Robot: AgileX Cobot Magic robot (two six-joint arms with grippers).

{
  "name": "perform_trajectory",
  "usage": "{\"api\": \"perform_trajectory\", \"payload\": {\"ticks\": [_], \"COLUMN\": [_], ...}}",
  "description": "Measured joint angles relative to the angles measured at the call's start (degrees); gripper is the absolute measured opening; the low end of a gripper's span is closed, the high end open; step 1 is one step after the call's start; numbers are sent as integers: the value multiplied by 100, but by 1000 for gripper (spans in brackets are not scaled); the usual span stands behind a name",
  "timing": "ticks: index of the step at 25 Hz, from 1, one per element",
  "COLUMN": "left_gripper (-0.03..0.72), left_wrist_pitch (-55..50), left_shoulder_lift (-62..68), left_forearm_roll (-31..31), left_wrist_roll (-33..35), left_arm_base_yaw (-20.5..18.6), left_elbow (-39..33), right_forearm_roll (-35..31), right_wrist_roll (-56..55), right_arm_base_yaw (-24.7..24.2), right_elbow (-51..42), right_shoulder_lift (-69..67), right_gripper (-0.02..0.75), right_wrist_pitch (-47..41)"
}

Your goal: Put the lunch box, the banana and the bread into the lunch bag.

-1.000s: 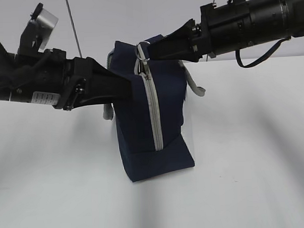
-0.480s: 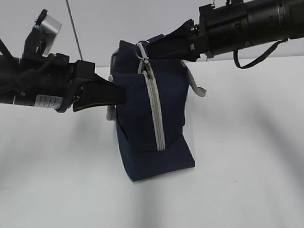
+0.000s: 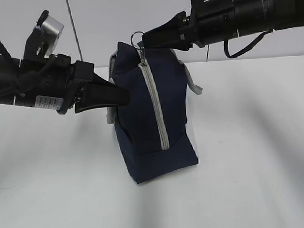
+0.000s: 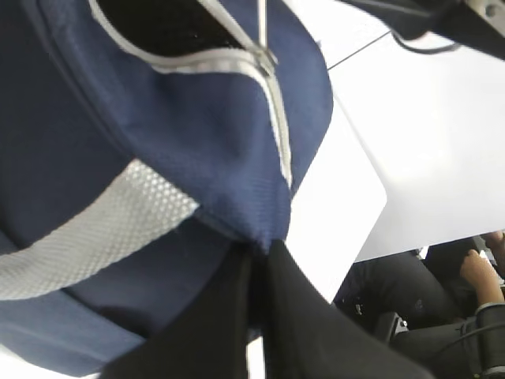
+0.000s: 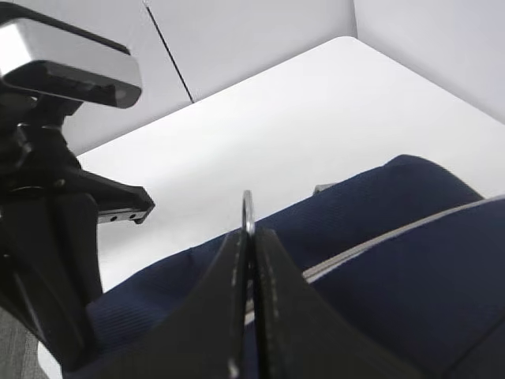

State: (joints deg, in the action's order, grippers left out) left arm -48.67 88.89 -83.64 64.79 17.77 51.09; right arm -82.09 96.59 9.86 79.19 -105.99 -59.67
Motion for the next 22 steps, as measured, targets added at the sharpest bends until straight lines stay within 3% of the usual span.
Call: {"api": "perform_trajectory", "payload": {"ticks": [22], "left_gripper": [3], "left_wrist_pitch": [-937], "left_shoulder_lift": [7], "left_forearm_roll": [623], "left_wrist_roll": [0], "left_arm_base_yaw": [-6], "left_elbow": [0], "right_forearm_roll": [132], "right_wrist_roll": [-324], "right_arm_base_yaw": [0], "right_elbow": [1692], "right_shoulder_lift": [-1256], "right_gripper": [-16], "right_wrist_pitch": [442]}}
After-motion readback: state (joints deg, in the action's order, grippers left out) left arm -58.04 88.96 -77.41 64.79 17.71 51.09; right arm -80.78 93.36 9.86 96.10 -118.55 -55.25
